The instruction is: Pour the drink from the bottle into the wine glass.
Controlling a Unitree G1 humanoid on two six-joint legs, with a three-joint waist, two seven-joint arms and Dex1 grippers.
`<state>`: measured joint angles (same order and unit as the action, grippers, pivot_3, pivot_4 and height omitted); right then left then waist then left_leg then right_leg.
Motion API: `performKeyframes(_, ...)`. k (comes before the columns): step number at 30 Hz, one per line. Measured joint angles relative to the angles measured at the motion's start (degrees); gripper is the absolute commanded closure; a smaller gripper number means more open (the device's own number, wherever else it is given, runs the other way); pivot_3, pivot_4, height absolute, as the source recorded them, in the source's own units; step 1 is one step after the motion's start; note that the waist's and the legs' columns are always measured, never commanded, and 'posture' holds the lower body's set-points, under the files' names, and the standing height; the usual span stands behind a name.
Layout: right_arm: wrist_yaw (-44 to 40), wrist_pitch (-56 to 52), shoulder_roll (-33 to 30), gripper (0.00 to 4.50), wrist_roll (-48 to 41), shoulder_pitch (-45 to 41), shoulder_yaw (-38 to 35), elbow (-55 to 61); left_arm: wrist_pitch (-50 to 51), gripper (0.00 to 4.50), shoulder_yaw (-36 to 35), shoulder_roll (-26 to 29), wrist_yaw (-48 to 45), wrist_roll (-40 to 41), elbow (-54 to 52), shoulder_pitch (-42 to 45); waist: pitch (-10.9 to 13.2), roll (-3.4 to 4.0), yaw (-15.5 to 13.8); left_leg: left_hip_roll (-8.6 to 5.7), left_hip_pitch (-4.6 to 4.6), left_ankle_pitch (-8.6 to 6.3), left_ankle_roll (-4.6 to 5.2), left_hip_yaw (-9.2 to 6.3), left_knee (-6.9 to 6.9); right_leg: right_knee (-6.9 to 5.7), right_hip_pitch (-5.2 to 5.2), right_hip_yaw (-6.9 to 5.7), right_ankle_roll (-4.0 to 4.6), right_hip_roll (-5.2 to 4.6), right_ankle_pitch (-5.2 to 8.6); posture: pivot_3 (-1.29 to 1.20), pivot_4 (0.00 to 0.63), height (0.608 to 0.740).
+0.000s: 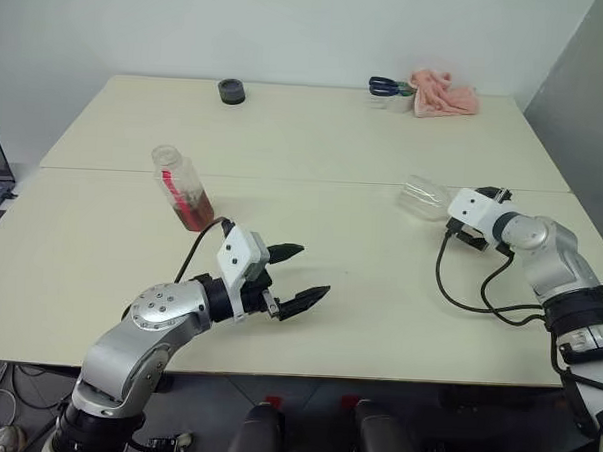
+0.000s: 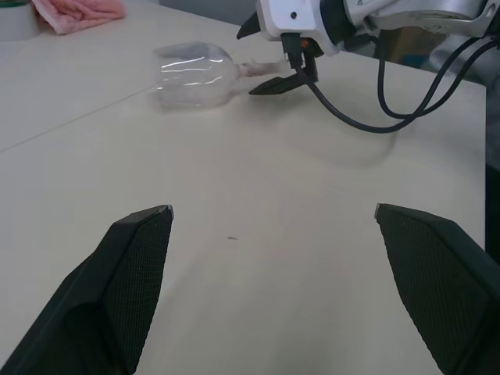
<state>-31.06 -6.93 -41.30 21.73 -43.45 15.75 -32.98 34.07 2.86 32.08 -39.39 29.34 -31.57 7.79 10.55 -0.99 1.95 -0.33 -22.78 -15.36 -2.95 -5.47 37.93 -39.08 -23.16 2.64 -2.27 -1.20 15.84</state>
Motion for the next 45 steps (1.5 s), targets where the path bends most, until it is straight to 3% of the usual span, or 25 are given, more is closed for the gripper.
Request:
performKeyframes(2,-0.2,0.2,0.4,0.64,0.0,0.0,0.0,-0.3,-0.4,0.0,0.1,-0.2,0.0,-0.3,0.0,0.0,0.0,0.0,0.0,0.01,0.01,0.0,0.0,0.0,0.0,-0.01,0.0,0.0,0.0,0.0,0.0,0.0,0.15,0.74)
performKeyframes(11,-1.4,0.5,1.0,3.92,0.5,-0.1,0.0,-0.9,-0.7,0.0,0.1,-0.2,-0.1,-0.3,0.0,0.0,0.0,0.0,0.0,-0.01,0.0,0.0,0.0,-0.01,0.0,-0.01,0.0,-0.01,0.0,-0.01,0.0,0.0,0.15,0.74)
performKeyframes(13,-1.4,1.0,1.0,4.4,1.2,-0.2,0.0,-0.9,-0.7,0.0,0.1,-0.1,-0.1,-0.3,0.0,0.0,0.0,0.0,0.0,0.0,0.0,0.0,0.0,-0.02,0.0,-0.01,0.0,-0.01,0.0,0.0,0.0,0.0,0.15,0.74)
performKeyframes(21,0.0,4.2,3.9,4.39,1.4,-1.2,-0.5,-2.3,-1.0,0.0,-1.3,0.1,1.6,-0.6,-0.5,-4.3,0.0,0.0,0.9,0.07,0.06,0.0,0.0,0.05,-0.02,-0.03,0.0,0.04,0.02,0.02,-0.01,0.0,0.15,0.74)
performKeyframes(26,-0.6,4.7,18.4,4.39,-11.5,-3.5,-8.0,-2.5,-4.3,0.0,-4.2,-4.4,7.3,-2.1,-4.4,-12.7,0.0,0.0,2.4,0.34,0.15,0.0,0.0,0.11,-0.07,-0.07,0.0,0.05,0.2,0.06,-0.12,0.0,0.15,0.74)
performKeyframes(35,-1.9,-3.7,37.3,4.39,-28.7,-7.8,-15.6,-3.9,-7.0,0.0,-5.2,-12.1,18.6,-5.9,-11.6,-25.1,0.0,0.04,0.6,0.09,0.03,-0.01,0.01,-0.06,-0.03,-0.04,0.0,-0.02,0.23,-0.02,-0.14,0.0,0.15,0.74)
performKeyframes(45,0.5,0.8,40.2,4.39,-28.7,-6.8,-15.2,-10.6,-6.0,0.0,-4.9,-11.9,20.6,-5.6,-14.8,-26.1,0.0,0.08,0.0,0.05,0.06,-0.01,0.01,-0.05,-0.05,-0.05,-0.01,-0.06,0.23,0.08,-0.14,0.0,0.15,0.74)
